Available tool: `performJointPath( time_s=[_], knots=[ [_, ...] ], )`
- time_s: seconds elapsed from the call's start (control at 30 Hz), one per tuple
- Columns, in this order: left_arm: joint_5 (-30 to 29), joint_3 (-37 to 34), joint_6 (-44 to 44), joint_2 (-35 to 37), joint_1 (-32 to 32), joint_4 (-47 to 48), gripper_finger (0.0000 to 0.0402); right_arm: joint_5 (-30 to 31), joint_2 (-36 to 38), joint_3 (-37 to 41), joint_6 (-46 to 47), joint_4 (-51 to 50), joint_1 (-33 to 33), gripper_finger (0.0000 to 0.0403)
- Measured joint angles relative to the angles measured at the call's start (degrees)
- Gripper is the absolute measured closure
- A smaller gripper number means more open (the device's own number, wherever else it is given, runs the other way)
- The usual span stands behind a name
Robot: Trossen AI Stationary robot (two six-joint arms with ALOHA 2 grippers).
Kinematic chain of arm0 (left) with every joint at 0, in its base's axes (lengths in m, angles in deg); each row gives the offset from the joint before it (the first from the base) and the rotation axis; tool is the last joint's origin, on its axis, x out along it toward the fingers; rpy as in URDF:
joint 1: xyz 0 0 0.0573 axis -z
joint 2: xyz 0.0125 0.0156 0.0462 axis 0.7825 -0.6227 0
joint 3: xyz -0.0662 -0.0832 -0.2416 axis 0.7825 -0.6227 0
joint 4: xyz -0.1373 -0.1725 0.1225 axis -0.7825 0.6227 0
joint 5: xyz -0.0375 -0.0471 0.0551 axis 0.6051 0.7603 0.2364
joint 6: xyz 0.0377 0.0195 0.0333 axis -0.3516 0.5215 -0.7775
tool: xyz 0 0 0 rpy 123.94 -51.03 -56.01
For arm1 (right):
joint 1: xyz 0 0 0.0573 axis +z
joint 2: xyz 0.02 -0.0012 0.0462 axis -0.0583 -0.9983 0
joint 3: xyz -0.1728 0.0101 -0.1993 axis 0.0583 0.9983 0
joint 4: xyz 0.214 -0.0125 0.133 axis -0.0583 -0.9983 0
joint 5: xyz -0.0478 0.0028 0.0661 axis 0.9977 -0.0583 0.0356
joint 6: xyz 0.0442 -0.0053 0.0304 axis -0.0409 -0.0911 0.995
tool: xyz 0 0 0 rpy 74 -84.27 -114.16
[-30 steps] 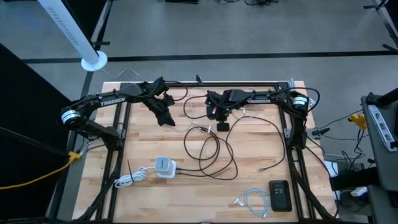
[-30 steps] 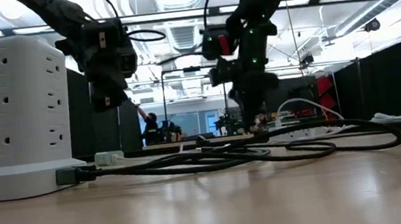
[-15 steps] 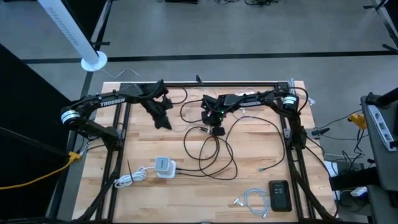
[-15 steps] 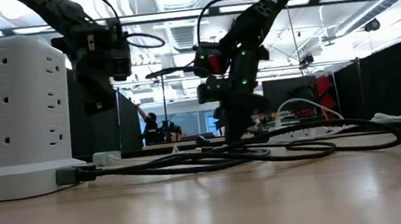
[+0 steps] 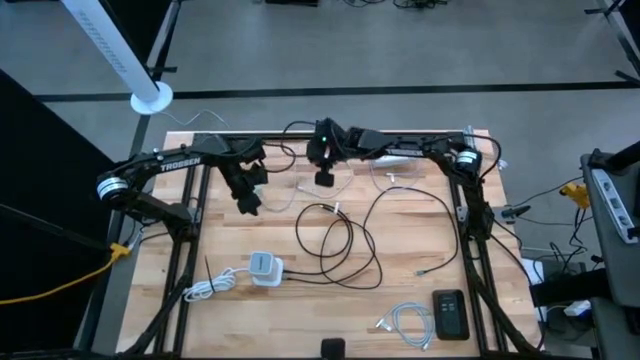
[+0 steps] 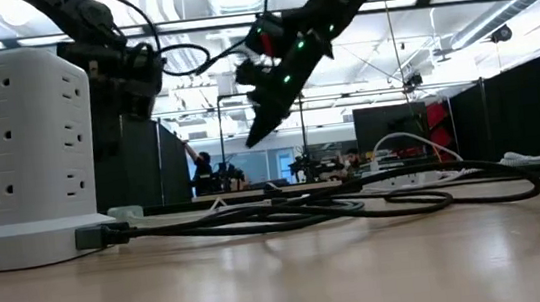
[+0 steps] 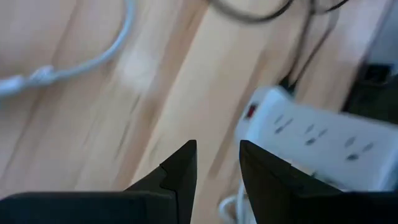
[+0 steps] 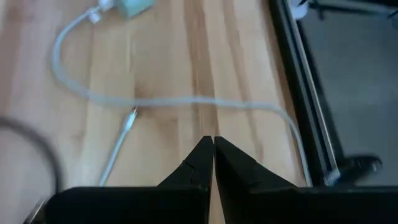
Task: Plug in charger cables
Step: Adjust the charger cables
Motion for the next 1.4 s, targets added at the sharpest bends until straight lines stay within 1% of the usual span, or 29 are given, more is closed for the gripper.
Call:
performJointPath(
  time_s=[0.07,0.17,0.3,0.4,0.53,0.6,0.67,0.73,0.9,0.97,1.0,1.07,1.13,1.2,1.27,1.33,1.4],
  knots=[
    [-2.9,-0.5,0.9,-0.1,0.0,1.8,0.0292,-2.1,1.6,-0.1,-0.5,-2.8,-0.5,0.0403],
    [-6.4,-1.7,7.9,-0.2,0.0,1.6,0.0292,-4.9,4.0,-0.1,-0.2,-7.4,-0.7,0.0403],
    [-6.5,-3.8,13.9,-0.3,0.0,0.5,0.0292,-8.0,7.4,-0.1,1.5,-13.1,-0.4,0.0403],
    [-6.6,-5.9,19.2,-0.6,-0.1,-6.0,0.0292,-8.5,10.3,-0.1,2.7,-14.4,0.1,0.0403],
    [-9.2,-9.0,30.8,-1.2,-0.4,-19.2,0.0292,-8.4,13.9,-0.1,4.1,-13.8,0.8,0.0403],
    [-11.5,-9.7,33.0,-1.5,-0.5,-23.5,0.0292,-8.4,15.8,-0.1,4.6,-13.4,1.2,0.0403],
    [-14.1,-9.5,33.9,-1.9,-0.4,-25.4,0.0292,-8.4,17.6,-0.1,4.9,-13.2,1.5,0.0403],
    [-18.7,-8.9,32.5,-2.5,-0.8,-25.7,0.0292,-8.3,19.1,-0.1,4.9,-13.1,1.8,0.0403],
    [-35.7,-5.2,26.1,-3.4,-2.5,-28.1,0.0292,-8.2,21.4,-0.1,6.4,-11.2,2.4,0.0403],
    [-41.0,-2.7,23.4,-3.5,-3.2,-27.5,0.0292,-8.1,21.7,-0.1,7.2,-10.8,2.6,0.0403],
    [-42.2,-1.1,22.4,-3.5,-3.8,-26.0,0.0292,-8.1,21.7,-0.1,7.5,-11.0,2.8,0.0403],
    [-41.8,3.3,21.9,-3.5,-4.4,-18.7,0.0292,-8.0,21.7,-0.1,8.6,-11.7,3.1,0.0403],
    [-38.4,8.1,21.6,-3.3,-4.5,-8.6,0.0292,-8.0,21.7,-0.1,9.1,-13.3,3.4,0.0403],
    [-32.9,11.6,21.3,-3.3,-4.1,2.5,0.0292,-8.0,21.7,-0.1,9.3,-15.4,3.8,0.0403],
    [-28.5,12.8,21.3,-3.3,-3.5,11.8,0.0295,-7.9,21.6,-0.1,9.4,-17.1,4.2,0.0403],
    [-28.8,12.3,21.6,-3.3,-3.2,18.1,0.0299,-7.9,21.3,-0.1,10.1,-17.9,4.6,0.0403],
    [-31.3,10.3,21.5,-3.3,-3.3,19.4,0.0301,-7.8,21.2,-0.1,10.1,-17.9,5.1,0.0403]
  ],
)
